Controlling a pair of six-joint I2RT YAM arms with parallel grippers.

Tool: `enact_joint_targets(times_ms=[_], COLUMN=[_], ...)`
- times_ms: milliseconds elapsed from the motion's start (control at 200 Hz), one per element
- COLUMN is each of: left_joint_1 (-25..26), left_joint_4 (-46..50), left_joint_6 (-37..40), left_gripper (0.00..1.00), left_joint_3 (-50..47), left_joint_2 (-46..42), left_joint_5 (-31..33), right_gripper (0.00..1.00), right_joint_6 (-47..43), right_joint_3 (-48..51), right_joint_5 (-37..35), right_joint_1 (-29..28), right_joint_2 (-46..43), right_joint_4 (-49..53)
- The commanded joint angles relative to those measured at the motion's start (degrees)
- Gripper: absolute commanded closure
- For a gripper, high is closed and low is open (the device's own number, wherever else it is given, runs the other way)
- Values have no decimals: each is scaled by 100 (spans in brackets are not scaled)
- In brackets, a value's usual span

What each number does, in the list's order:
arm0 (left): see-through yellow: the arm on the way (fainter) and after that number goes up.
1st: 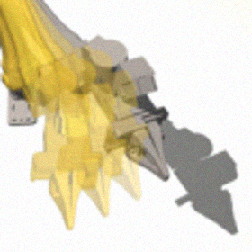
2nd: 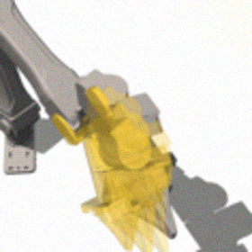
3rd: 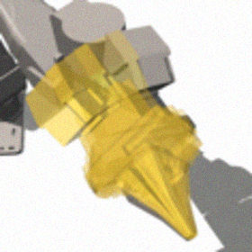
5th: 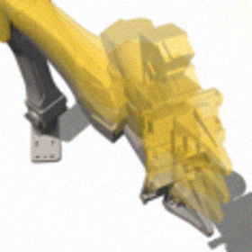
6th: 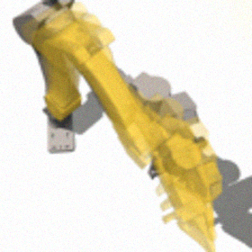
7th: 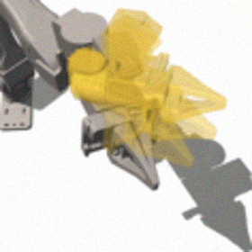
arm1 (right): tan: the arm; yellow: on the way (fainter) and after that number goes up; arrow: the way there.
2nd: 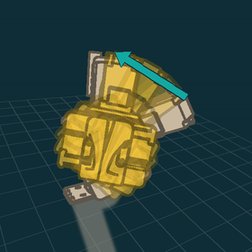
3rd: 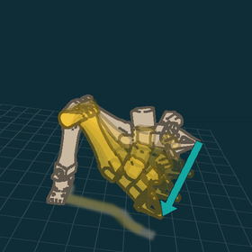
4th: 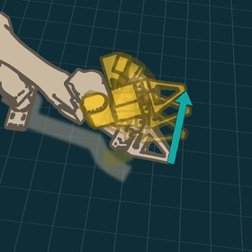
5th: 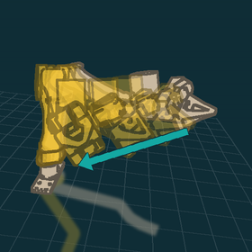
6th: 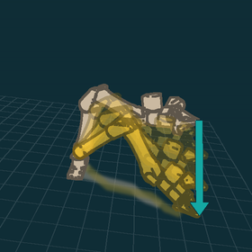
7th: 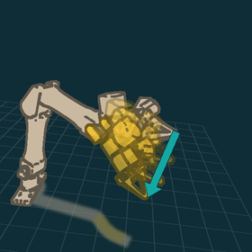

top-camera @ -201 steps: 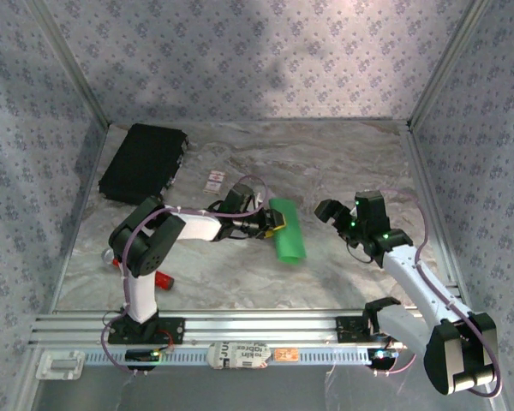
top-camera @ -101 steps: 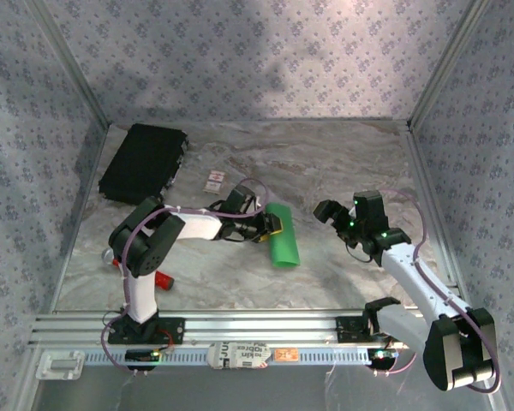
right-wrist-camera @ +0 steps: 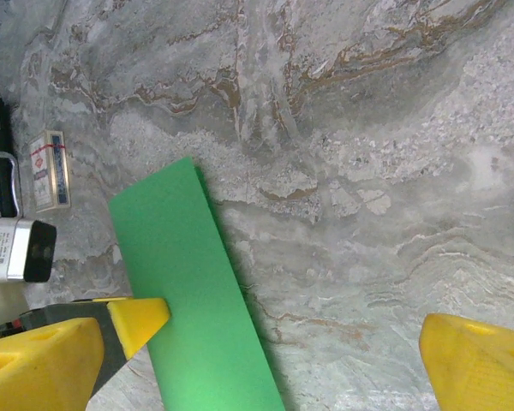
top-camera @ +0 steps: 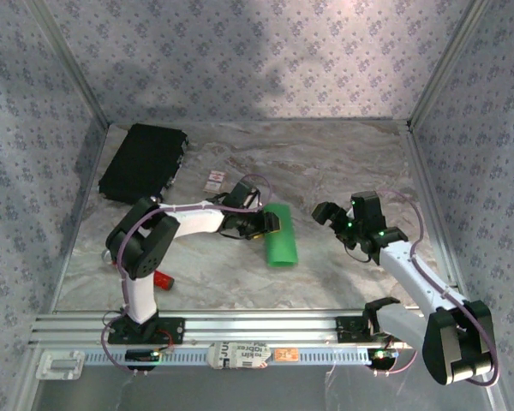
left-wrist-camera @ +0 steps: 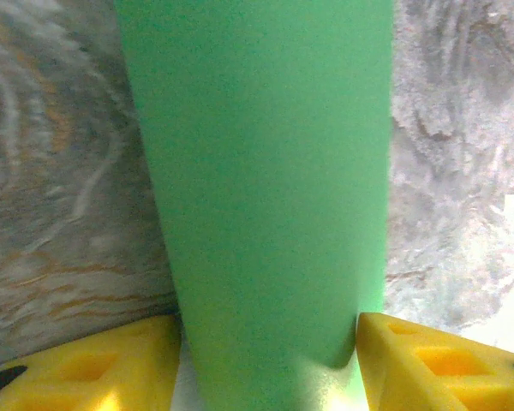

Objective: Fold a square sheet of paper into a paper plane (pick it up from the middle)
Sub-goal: First fold the square sheet of paper in half at the center of the table.

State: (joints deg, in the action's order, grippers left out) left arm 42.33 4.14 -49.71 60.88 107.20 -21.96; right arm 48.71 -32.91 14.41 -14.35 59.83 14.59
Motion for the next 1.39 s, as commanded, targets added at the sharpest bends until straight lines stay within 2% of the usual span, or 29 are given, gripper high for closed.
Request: enact_joint_targets(times_ms=[0, 275, 685, 1389], left_joint_1=[5, 29, 53, 284], left_joint_4=[686, 834, 1361, 2252], left_joint_6=[328, 410, 669, 675], left_gripper=[43, 48, 48, 40], left_joint_3=[143, 139, 432, 1071], left_joint_2=[-208, -217, 48, 617], left_joint_5=[389, 508, 624, 1225], right_gripper=[3, 3, 3, 3], right_joint_6=[-93, -124, -144, -173], right_joint_3=[28, -4, -57, -110], right_joint_5=[35, 64, 49, 27], right_joint_1=[-55, -111, -167, -189], right_joint_2=[58, 195, 327, 405], right_joint_4=[-61, -82, -62, 26])
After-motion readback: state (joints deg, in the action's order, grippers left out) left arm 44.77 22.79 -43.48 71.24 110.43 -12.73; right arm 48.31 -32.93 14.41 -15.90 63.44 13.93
